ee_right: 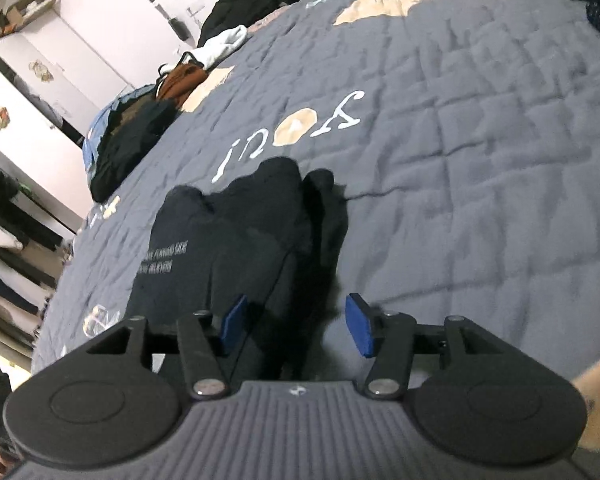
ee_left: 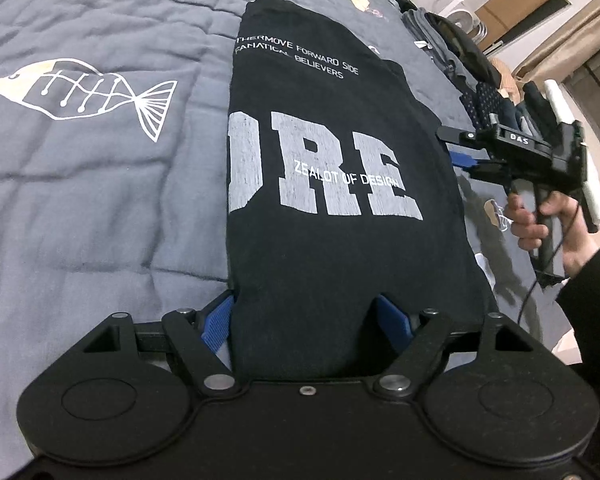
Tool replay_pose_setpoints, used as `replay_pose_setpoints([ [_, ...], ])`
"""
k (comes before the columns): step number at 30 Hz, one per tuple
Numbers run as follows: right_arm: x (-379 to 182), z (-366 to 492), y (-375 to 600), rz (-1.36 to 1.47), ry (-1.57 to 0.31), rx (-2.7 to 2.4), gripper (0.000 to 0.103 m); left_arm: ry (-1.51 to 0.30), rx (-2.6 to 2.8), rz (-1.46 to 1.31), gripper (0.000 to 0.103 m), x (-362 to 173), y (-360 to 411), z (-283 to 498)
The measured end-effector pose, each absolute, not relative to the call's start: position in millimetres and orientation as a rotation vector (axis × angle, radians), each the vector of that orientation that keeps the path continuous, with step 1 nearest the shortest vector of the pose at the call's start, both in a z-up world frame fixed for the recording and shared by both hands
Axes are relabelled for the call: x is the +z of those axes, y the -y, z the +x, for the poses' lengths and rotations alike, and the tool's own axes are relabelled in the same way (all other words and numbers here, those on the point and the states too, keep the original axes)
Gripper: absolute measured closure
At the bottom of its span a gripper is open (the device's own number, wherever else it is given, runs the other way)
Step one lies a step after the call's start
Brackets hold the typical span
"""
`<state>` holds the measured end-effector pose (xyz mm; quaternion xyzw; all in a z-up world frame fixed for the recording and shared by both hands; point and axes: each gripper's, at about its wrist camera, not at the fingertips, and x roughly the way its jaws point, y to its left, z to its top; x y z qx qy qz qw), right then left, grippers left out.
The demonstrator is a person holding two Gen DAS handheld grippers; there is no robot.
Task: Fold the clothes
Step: 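Grasp the folded shirt end with the left tool while the right tool holds the other end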
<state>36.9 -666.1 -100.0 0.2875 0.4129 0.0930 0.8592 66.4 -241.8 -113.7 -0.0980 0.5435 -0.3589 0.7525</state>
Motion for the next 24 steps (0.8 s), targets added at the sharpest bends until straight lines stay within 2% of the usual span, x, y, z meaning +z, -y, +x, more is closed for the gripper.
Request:
replay_pose_setpoints([
  [8,-117.4,65.9,669.7,0.652,-0.895,0.234,0.024,-1.185,-0.785,-0.218,0.027,-114.7,243.8,67.5],
  [10,-117.5,73.1,662.6,0.641,-0.897,0.245,0.014,-1.185,-0.785,-0.224,0.027,-114.8,243.5,67.9],
  [12,-117.2,80.5,656.2,0.648,-0.904,0.268,0.010,-1.185,-0.784,-0.231,0.027,-114.9,243.5,68.4],
  [23,-117.2,103.5,632.3,0.686,-0.934,0.334,0.013,-1.163,-0.805,-0.254,0.026,-113.2,248.3,70.0],
  [24,-117.2,103.7,631.9,0.691,-0.934,0.336,0.014,-1.160,-0.809,-0.247,0.033,-112.2,249.5,69.6],
])
